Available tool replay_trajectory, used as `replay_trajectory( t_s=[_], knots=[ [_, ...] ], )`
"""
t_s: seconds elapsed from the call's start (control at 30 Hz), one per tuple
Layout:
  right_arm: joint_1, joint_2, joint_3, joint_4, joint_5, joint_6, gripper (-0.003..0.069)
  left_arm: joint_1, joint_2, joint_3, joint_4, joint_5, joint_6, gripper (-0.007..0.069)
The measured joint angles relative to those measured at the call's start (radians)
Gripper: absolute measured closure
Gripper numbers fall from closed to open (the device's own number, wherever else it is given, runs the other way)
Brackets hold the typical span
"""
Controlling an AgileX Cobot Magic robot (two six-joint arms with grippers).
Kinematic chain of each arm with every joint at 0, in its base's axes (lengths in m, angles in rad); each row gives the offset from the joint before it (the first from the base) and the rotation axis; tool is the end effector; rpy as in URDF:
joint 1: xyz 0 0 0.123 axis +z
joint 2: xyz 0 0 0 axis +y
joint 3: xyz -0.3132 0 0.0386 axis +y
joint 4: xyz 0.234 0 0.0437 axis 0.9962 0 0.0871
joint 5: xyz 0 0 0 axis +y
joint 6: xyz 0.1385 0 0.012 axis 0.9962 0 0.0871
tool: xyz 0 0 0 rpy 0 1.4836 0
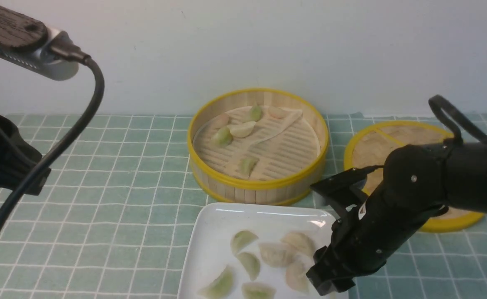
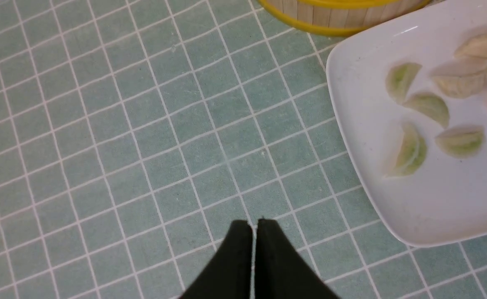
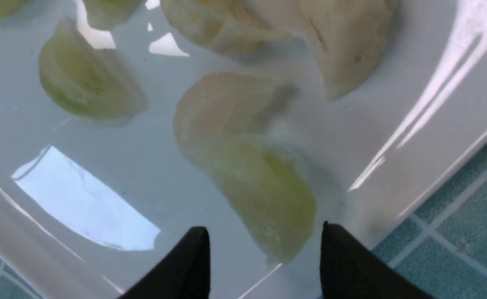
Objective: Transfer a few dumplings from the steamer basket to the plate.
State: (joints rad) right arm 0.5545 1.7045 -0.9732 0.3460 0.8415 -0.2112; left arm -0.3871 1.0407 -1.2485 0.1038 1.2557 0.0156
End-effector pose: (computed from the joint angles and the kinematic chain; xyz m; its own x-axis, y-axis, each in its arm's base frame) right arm 0.2355 0.1872 0.1709 -0.8573 -0.5030 -0.1092 -0.5133 0.8198 0.2539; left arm 0.1665 -0.0531 0.3904 -0.7418 0.3538 -0.5697 0.3592 0.9270 0.1080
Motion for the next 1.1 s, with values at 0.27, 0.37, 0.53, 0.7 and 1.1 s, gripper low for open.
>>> replay_trajectory(
  t_s=[0.27,0.37,0.53,0.7,1.1],
  knots=[
    [0.001,-0.221,-0.07,-0.068,0.212,0.145,0.0351,0.0,0.0,0.0,-0.002,-0.06,0.0,0.0631],
    [0.001,-0.394,-0.071,-0.122,0.209,0.196,0.0501,0.0,0.0,0.0,-0.007,-0.111,0.0,0.0631],
    [0.001,-0.717,-0.07,-0.217,0.134,0.245,0.0654,0.0,0.0,0.0,-0.046,-0.187,0.001,0.0631],
    [0.001,-1.09,0.039,-0.304,-0.027,0.256,0.0671,0.0,0.0,0.0,-0.089,-0.248,0.016,0.0631],
    [0.001,-1.717,0.518,-0.491,-0.276,0.47,0.0673,0.001,0.001,0.0,-0.092,-0.327,0.02,0.0631]
  ],
)
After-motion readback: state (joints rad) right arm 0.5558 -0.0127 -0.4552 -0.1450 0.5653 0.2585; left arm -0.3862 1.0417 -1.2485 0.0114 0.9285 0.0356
